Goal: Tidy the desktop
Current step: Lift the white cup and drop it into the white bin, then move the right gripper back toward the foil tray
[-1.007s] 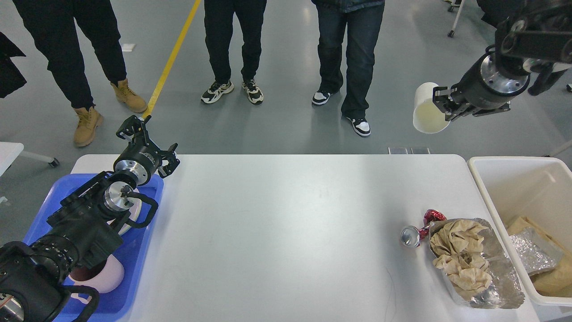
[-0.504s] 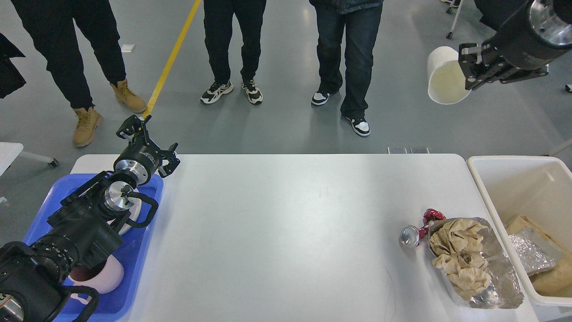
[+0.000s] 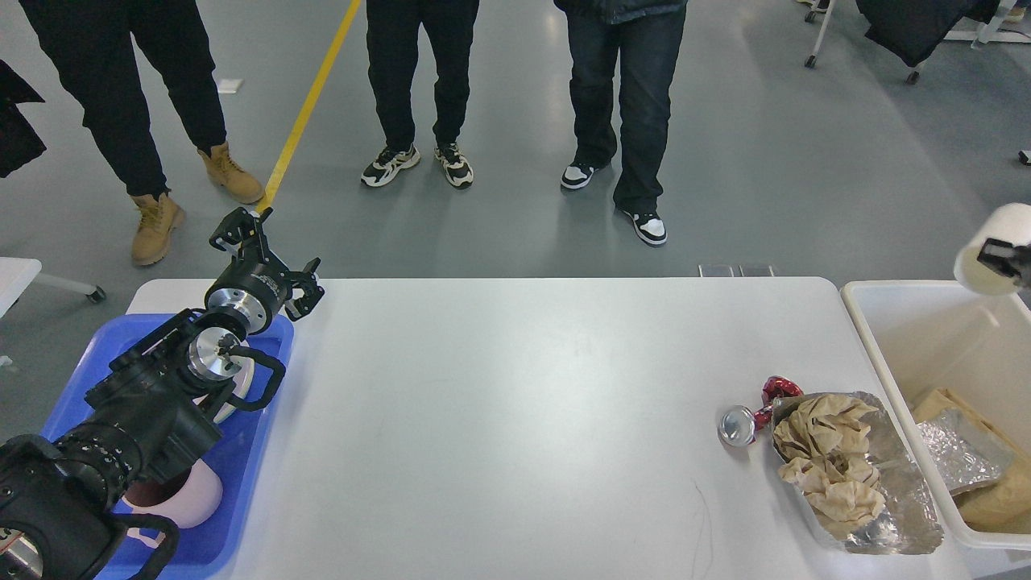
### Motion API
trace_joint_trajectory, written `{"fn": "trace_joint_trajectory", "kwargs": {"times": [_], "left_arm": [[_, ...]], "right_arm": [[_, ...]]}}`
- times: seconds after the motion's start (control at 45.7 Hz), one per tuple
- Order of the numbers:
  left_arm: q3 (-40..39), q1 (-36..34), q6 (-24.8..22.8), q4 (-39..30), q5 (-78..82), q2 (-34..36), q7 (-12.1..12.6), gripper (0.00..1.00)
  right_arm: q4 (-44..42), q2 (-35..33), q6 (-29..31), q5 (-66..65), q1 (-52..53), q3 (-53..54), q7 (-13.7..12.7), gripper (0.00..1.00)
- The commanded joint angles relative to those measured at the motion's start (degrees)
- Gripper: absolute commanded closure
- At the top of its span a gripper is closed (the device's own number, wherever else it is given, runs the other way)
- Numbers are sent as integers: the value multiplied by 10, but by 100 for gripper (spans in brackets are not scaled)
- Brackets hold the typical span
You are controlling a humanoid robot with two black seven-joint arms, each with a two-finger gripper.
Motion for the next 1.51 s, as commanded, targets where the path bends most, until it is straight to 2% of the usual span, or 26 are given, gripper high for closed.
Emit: {"fn": "trace_joint_trajectory", "kwargs": {"times": [0.0, 0.109, 0.131, 0.153, 0.175, 0.219, 0.35, 0.46, 0.569, 0.766, 0.92, 1.029, 1.117, 1.292, 1.489], "left_arm": [[0, 0, 0, 0, 0, 0, 0, 3], [0, 0, 0, 0, 0, 0, 0, 3], [0, 0, 0, 0, 0, 0, 0, 3], [0, 0, 0, 0, 0, 0, 0, 3], [0, 0, 0, 0, 0, 0, -1, 3], [0, 0, 0, 0, 0, 0, 0, 3], [0, 0, 0, 0, 0, 0, 0, 3], [0, 0, 0, 0, 0, 0, 0, 3], [0, 0, 0, 0, 0, 0, 0, 3], [-1, 0, 0, 0, 0, 0, 0, 3], [0, 0, 0, 0, 0, 0, 0, 3], [0, 0, 0, 0, 0, 0, 0, 3], [0, 0, 0, 0, 0, 0, 0, 3], [0, 0, 0, 0, 0, 0, 0, 3], [0, 0, 0, 0, 0, 0, 0, 3]], "right_arm": [[-48, -2, -76, -1, -125, 29, 0, 100], [-108, 2, -82, 0, -205, 64, 0, 98], [-119, 3, -82, -1, -219, 71, 0, 88], [-130, 5, -87, -1, -236, 81, 0, 71], [-136, 6, -88, -1, -245, 86, 0, 59], [-143, 10, -90, -1, -259, 93, 0, 41], [-148, 21, -90, -1, -279, 100, 1, 30], [-147, 22, -91, -1, -283, 101, 1, 25], [-140, 23, -91, -1, -272, 101, 2, 0], [-113, 46, -80, 2, -179, 92, 3, 0], [-7, 66, -75, 2, -28, 58, 3, 0], [62, 96, -51, 2, 69, 14, 3, 0], [102, 116, 15, 4, 145, 6, 3, 0], [190, 121, 193, 19, 279, 13, 4, 0], [277, 119, 318, 76, 434, 1, 3, 0]]}}
